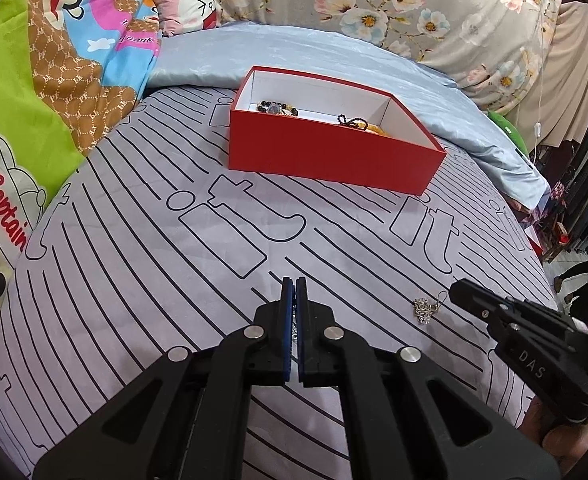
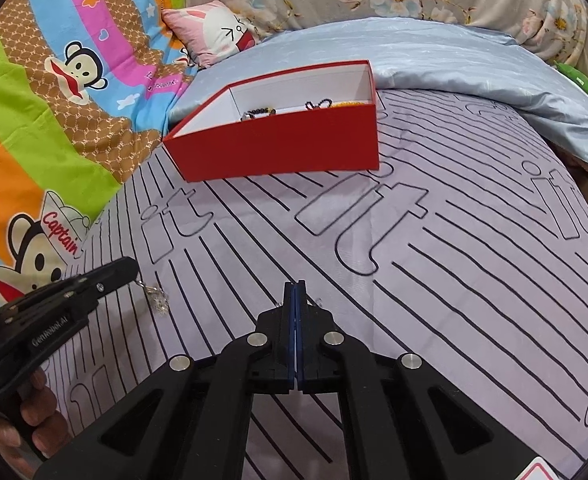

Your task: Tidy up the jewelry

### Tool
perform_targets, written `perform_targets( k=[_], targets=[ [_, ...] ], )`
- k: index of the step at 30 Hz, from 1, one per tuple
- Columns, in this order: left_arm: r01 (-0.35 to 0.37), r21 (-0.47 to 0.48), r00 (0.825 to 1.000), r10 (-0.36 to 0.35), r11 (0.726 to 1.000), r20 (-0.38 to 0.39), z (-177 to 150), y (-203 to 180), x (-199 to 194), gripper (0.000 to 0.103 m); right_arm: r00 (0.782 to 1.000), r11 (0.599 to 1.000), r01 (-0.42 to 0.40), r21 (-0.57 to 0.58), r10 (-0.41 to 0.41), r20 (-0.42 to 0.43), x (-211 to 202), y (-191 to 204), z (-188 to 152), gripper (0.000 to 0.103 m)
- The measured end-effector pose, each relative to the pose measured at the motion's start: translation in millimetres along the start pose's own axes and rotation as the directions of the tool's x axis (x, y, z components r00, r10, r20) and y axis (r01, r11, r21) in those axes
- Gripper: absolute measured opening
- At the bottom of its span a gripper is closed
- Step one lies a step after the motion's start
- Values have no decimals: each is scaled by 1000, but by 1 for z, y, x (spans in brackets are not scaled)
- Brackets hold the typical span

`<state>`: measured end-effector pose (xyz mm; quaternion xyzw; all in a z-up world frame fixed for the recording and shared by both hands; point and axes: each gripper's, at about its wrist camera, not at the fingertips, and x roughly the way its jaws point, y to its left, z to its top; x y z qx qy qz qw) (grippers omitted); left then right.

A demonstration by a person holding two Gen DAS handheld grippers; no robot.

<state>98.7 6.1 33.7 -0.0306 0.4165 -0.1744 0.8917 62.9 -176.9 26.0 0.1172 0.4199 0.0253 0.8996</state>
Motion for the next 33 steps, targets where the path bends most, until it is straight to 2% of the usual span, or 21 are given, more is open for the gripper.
perform_targets(
  k=[3, 6, 8, 11, 16, 18, 20, 22, 24, 33],
  targets=[
    [5, -1, 1000, -5, 1000, -4, 0, 1, 1, 1, 1000, 1000, -2, 13, 2, -14, 1, -5, -5, 1],
    [3, -2, 1000, -3, 1000, -11, -2, -1, 3, 1, 1000, 1000, -10, 16, 11, -27, 3, -6, -8, 15],
    [5, -5, 1000, -5, 1000, -16, -4, -2, 4, 1, 1000, 1000, -8, 9, 8, -28, 4, -3, -10, 32],
    [6, -4, 1000, -6, 1000, -21, -6, -3, 5, 1, 999, 1000, -1, -15, 0, -37, 9, 4, -11, 38],
    [9, 1, 1000, -9, 1000, -25, -7, -6, 6, 1, 999, 999, 13, -33, -15, -52, 19, 10, -11, 38],
    [10, 4, 1000, -10, 1000, -25, -7, -7, 7, 1, 998, 999, 20, -36, -22, -50, 22, 11, -9, 33],
    [13, 4, 1000, -13, 1000, -26, -7, -7, 8, 1, 998, 999, 33, -38, -35, -49, 25, 11, -7, 22],
    [16, 3, 1000, -16, 1000, -27, -6, -7, 8, 1, 998, 999, 38, -34, -40, -46, 25, 10, -5, 20],
    [16, 2, 1000, -16, 1000, -27, -5, -6, 8, 1, 998, 999, 38, -29, -40, -44, 25, 8, -5, 5],
    [16, 9, 1000, -16, 1000, 1, 5, -7, -3, 1, 1000, 999, 22, -28, -23, -11, 10, 7, 5, 2]
  ],
)
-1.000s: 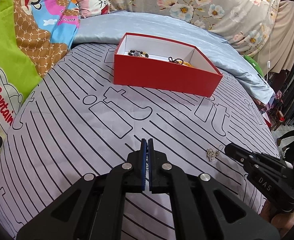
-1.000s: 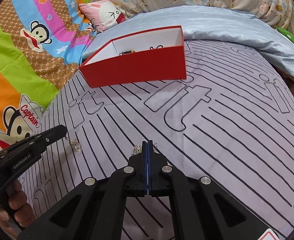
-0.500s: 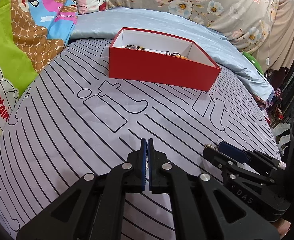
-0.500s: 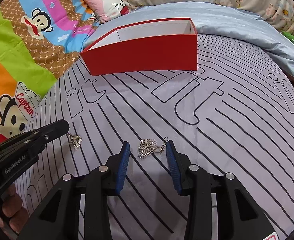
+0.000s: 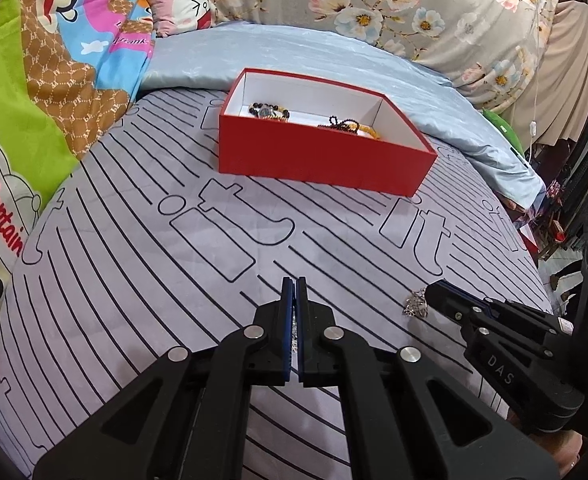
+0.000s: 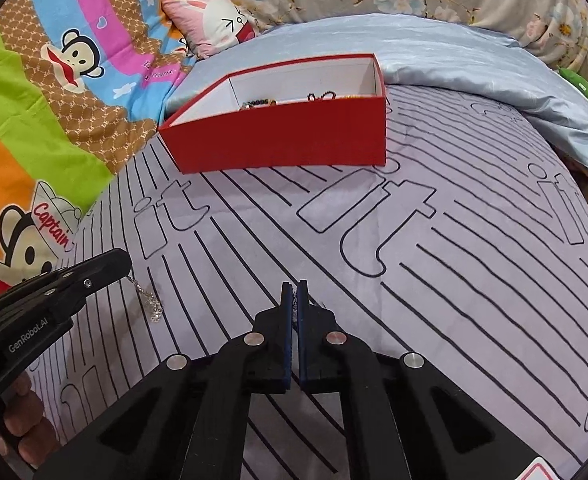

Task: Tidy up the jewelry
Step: 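Carry the silver pendant and earring over the red box with both grippers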

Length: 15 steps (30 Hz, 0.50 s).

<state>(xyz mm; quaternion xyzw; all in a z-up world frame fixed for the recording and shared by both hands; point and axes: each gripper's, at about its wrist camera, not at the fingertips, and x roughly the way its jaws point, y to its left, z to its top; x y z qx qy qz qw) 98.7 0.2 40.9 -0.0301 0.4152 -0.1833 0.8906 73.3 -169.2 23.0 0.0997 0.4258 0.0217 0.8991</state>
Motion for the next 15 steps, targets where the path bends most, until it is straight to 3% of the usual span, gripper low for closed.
perform_targets(
  k=[15],
  targets=[
    [-10, 85, 991, -2, 996, 136, 72, -23, -29, 1, 987, 997, -69, -37, 74, 146, -46, 10, 65, 2]
  ],
)
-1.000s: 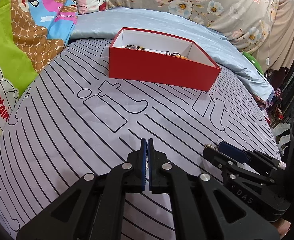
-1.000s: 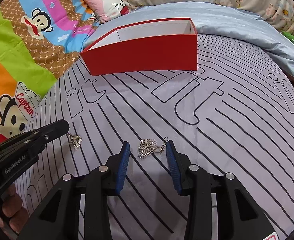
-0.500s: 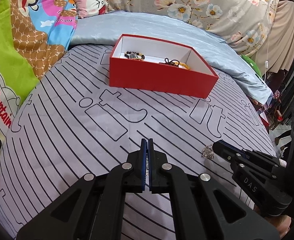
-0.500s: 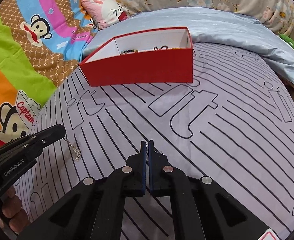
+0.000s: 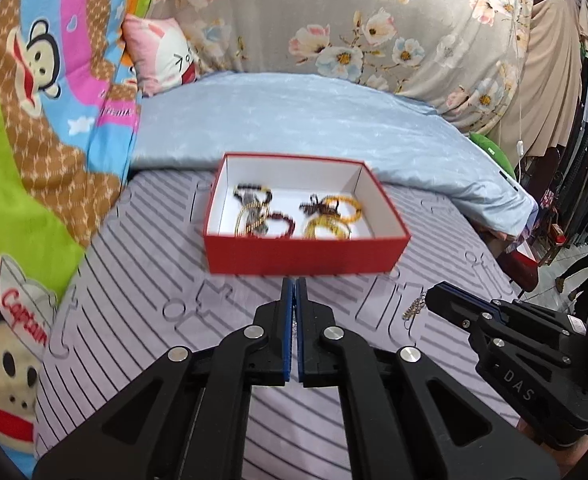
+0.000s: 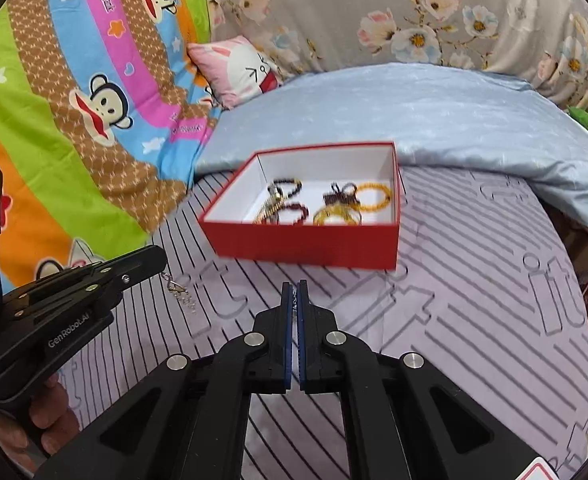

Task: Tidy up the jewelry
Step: 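Carry the silver pendant and earring over the red box with both grippers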

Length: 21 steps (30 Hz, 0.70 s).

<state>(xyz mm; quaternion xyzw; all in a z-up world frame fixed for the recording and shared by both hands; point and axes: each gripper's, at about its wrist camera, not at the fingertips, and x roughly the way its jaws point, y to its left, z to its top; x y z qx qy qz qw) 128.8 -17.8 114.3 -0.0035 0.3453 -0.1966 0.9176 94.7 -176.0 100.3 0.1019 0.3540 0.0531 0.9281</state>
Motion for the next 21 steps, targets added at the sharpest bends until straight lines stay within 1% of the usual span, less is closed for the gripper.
perform_targets(
  k=[6, 11, 15, 21],
  targets=[
    [-13, 41, 998, 11, 999, 69, 47, -8, 8, 1, 999, 1000, -20, 0, 20, 49, 4, -5, 40, 2],
    [-21, 50, 996, 16, 999, 89, 76, -11, 26, 1, 997, 1000, -15, -5, 15, 74, 19, -10, 73, 2],
    [-33, 51, 996, 29, 998, 87, 91, -12, 45, 1, 997, 1000, 0, -12, 1, 80, 36, -12, 91, 2],
    [-60, 39, 997, 58, 997, 57, 99, -6, 82, 1, 998, 1000, 20, -11, -20, 66, 65, -19, 102, 2]
  ],
)
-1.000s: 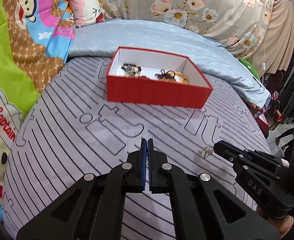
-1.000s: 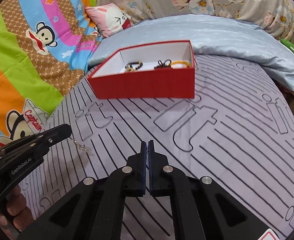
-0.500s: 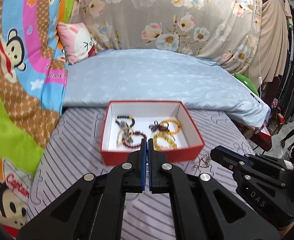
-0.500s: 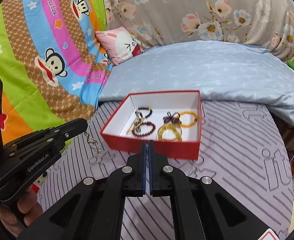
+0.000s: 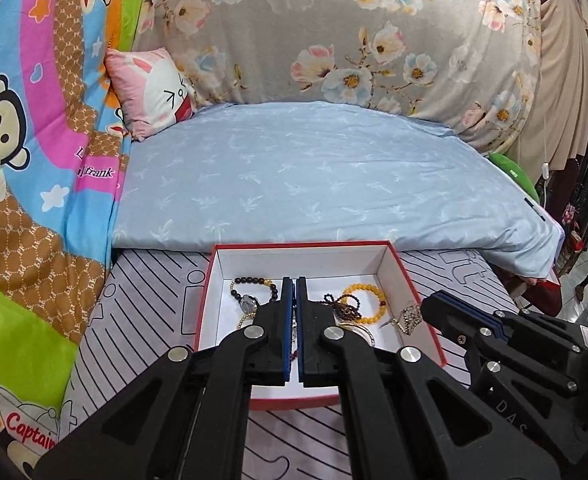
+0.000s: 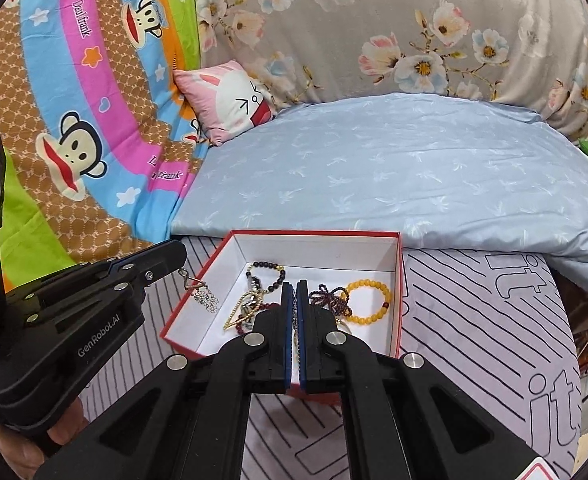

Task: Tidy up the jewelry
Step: 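Carry the silver pendant and earring over the red box with both grippers, then lower into the box and open both grippers to release the silver pieces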

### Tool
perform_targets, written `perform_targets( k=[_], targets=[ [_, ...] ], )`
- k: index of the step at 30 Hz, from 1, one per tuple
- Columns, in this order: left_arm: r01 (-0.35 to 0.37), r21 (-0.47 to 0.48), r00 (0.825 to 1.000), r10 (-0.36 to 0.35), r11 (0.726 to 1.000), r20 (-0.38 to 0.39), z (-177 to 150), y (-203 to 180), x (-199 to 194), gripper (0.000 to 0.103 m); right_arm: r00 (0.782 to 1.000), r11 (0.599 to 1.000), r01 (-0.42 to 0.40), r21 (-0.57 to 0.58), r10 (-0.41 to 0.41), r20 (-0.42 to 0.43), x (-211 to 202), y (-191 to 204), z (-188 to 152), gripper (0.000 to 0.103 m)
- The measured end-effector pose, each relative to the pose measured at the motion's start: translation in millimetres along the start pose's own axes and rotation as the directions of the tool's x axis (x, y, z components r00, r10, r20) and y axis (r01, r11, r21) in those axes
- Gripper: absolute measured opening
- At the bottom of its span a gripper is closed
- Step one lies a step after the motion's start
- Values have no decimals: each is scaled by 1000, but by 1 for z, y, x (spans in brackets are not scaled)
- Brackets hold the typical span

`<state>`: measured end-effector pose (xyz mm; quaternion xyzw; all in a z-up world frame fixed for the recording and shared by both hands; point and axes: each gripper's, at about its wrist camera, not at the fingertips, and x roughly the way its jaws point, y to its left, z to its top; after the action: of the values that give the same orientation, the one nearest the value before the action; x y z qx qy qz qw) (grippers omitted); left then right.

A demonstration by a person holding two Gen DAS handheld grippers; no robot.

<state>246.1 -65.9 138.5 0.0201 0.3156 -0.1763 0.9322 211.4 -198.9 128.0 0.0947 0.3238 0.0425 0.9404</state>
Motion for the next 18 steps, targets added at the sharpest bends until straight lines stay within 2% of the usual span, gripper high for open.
perform_targets(
  k=[11, 18],
  targets=[
    [-44, 2, 997, 44, 999, -71, -7, 11, 58, 1, 998, 1000, 29, 8, -29, -50, 48, -15, 0, 2],
    [-55, 5, 994, 55, 998, -96, -9, 12, 80, 1, 996, 999, 39, 3, -39, -77, 69, -18, -4, 2]
  ],
)
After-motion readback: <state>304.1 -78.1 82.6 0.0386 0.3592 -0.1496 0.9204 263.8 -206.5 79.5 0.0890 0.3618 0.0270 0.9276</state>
